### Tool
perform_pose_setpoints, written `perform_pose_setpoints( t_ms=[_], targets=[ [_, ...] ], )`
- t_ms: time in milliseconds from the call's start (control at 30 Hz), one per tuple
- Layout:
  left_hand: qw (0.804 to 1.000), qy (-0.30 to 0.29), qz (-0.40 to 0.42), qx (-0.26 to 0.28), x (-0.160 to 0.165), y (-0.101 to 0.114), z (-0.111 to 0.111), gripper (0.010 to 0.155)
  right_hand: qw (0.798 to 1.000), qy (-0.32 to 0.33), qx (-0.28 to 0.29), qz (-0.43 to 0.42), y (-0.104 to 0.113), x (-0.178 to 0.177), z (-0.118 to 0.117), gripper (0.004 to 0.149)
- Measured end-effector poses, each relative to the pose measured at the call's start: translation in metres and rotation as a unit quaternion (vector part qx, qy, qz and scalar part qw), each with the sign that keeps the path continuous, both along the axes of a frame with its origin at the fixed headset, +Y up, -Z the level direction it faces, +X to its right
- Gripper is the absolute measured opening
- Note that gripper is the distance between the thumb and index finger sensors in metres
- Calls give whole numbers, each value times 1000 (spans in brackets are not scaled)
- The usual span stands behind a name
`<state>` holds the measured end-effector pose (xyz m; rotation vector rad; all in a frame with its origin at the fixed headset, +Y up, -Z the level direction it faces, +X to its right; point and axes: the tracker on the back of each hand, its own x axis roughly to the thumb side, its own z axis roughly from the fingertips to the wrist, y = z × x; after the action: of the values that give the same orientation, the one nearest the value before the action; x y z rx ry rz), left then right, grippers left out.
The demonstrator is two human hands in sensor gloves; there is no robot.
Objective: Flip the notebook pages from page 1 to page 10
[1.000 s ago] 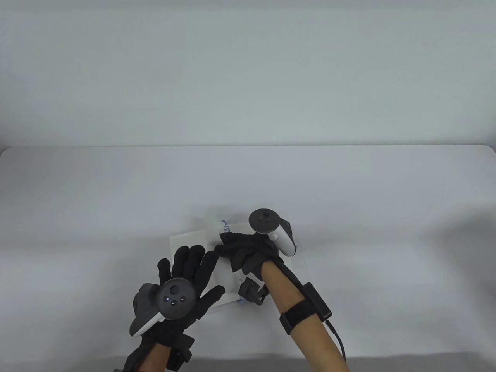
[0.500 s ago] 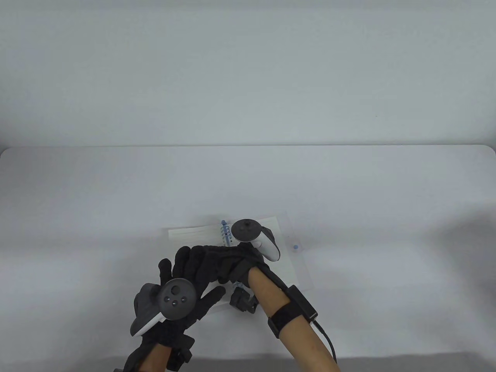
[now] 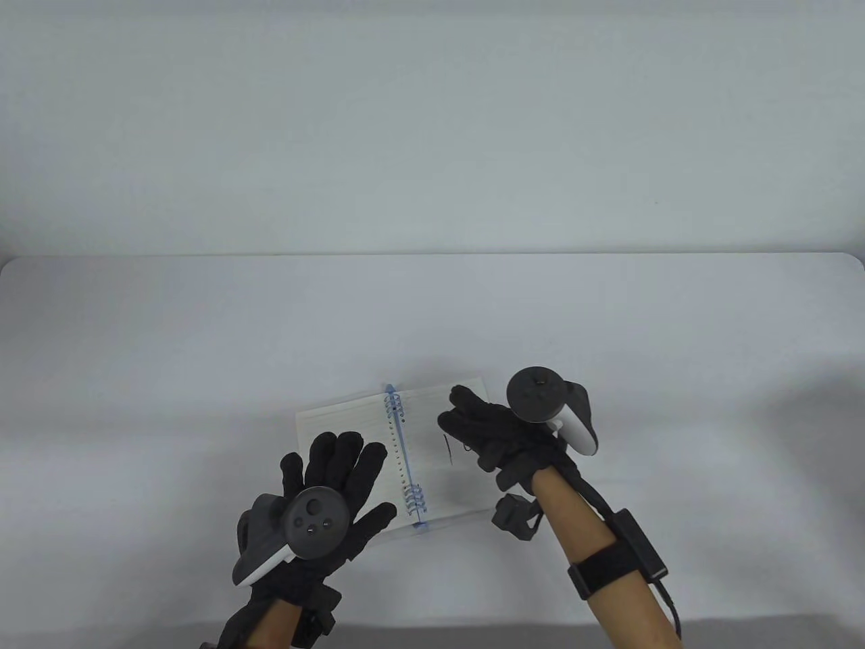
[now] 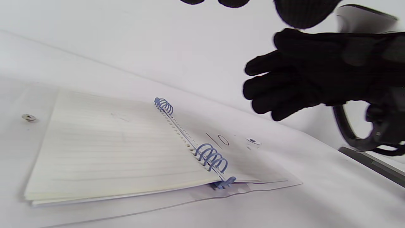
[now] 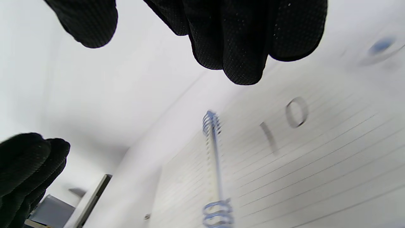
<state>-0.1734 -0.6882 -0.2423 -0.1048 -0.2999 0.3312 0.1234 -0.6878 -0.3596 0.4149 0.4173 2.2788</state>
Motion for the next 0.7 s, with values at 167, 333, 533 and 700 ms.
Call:
perform_pose_setpoints(
  t_ms=[167,333,533,700],
  targets=[
    [1000,-2,-12,-1,3,-1,1,78,998,-26,46,20,10,41,25,81],
    [999,-13,-29,2,8,-2,2,78,988,-49,129,70,12,69,49,83],
    [999,-23,-45,3,13,-3,3,78,957,-35,235,169,4,81,72,86],
    [998,-28,-53,-2,16,-5,3,78,929,-10,297,222,-3,86,84,89]
  ],
)
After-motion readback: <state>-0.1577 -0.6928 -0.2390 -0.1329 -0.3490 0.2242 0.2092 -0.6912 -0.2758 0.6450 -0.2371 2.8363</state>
